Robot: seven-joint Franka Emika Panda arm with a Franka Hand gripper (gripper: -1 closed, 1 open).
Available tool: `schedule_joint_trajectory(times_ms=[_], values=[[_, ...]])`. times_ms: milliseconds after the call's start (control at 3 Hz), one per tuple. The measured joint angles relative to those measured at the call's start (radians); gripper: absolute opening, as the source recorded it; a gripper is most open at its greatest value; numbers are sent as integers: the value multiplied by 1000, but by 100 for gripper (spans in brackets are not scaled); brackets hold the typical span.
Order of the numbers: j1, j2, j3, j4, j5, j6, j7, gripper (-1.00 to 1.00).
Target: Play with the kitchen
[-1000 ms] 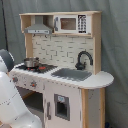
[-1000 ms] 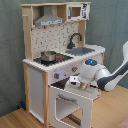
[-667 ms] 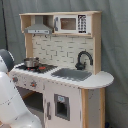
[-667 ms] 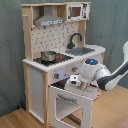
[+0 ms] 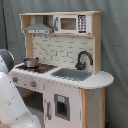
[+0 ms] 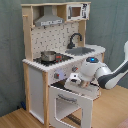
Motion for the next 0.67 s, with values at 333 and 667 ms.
schedule_joint_trajectory(times_ms=[333,667], values=[[68,1,-80,-1,-10,-6,20,100],[127,-1,-151,-2,-37,-16,48,100]])
